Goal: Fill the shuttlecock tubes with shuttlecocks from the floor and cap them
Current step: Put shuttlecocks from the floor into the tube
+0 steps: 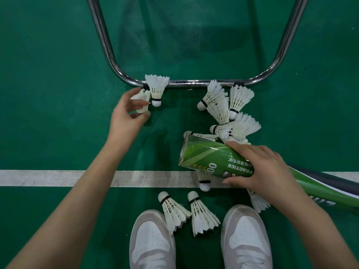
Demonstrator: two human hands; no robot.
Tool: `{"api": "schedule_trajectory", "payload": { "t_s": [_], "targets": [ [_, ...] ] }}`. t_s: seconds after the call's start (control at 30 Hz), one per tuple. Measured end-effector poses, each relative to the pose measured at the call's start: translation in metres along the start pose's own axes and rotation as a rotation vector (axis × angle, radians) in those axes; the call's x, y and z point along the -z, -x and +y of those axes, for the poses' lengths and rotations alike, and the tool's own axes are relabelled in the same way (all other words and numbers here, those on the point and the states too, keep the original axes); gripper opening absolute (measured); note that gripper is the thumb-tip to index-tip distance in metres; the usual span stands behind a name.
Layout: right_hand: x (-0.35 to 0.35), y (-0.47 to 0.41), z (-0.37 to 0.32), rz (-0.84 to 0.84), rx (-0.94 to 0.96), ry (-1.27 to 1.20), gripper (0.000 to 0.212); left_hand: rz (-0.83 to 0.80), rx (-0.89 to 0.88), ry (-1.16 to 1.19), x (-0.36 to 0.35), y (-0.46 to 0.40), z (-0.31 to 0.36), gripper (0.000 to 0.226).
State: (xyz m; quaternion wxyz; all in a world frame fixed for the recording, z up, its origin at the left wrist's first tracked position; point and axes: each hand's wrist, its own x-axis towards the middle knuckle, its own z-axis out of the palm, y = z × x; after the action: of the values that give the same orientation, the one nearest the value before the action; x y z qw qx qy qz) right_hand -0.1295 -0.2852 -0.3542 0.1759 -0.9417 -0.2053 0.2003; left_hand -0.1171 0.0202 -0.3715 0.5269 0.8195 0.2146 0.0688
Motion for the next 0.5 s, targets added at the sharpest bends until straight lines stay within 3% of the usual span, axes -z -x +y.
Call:
{"api": "schedule_trajectory", "payload": {
  "t_s": [0.13, 0.27, 0.5],
  "targets": [
    [0.002, -0.001, -0.001, -0.019, -0.010, 0.013, 0.086, 0.046, -0.057, -0.124, 0.006, -0.026, -0.009, 0.059],
    [0.002, 0.000, -0.001, -0.019, -0.014, 0.012, 0.086, -0.033, -0.005, -0.217, 0.006, -0.038, -0.021, 0.066],
    [0.002, 0.000, -0.001, -0.029, -0.020, 0.017, 0.087, 0.075, 0.021, -0.154, 0.007, -0.024, -0.031, 0.058]
  ]
}}
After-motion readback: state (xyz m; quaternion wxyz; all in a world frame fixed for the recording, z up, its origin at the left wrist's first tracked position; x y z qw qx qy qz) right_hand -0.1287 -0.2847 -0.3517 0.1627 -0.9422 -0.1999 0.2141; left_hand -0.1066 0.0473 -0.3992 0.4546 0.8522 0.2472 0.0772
